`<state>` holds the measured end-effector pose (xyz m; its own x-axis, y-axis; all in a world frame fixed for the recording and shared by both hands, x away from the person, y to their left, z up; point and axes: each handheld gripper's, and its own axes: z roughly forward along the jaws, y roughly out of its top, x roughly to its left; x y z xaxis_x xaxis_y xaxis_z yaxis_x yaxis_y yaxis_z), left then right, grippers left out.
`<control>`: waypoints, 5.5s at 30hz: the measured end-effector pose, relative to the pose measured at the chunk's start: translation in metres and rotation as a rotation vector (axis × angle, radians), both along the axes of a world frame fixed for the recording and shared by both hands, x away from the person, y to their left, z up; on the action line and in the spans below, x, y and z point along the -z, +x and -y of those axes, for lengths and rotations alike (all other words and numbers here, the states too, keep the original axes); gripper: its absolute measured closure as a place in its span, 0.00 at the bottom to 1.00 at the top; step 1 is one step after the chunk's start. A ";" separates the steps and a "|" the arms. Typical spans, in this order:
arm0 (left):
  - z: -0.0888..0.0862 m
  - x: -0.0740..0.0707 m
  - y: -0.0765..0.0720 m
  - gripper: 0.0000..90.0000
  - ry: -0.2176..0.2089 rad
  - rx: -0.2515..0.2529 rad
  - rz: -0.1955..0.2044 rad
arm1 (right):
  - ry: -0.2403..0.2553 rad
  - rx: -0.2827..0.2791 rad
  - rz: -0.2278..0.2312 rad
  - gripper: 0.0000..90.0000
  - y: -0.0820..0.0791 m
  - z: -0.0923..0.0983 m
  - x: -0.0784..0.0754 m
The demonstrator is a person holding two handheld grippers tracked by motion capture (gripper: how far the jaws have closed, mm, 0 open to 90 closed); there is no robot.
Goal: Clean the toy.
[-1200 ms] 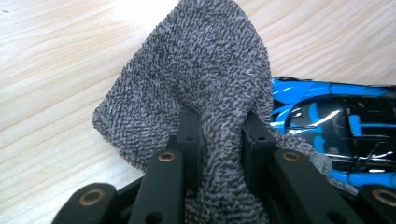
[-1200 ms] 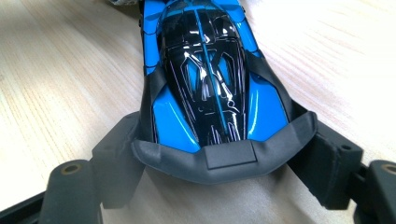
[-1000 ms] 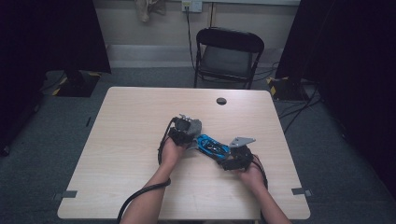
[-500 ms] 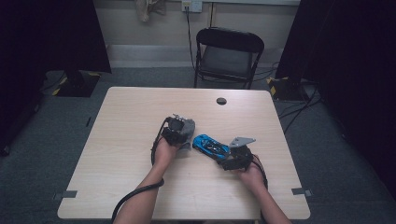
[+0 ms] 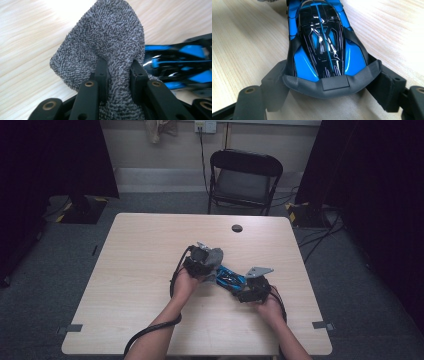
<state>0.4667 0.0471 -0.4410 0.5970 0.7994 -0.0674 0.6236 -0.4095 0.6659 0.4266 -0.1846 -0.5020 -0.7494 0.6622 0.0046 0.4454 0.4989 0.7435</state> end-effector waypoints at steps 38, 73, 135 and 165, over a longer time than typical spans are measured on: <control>0.066 0.002 -0.032 0.81 -0.058 0.203 -0.021 | -0.001 0.000 0.001 0.27 0.000 0.000 0.000; 0.071 0.008 -0.033 0.81 -0.038 0.230 -0.035 | -0.001 0.000 0.001 0.27 0.000 0.000 0.000; 0.007 0.013 0.008 0.80 -0.024 0.012 -0.068 | 0.001 0.002 -0.001 0.27 0.000 0.000 0.000; -0.009 0.019 0.020 0.80 -0.023 -0.054 -0.088 | 0.001 0.001 0.000 0.27 0.000 0.000 0.000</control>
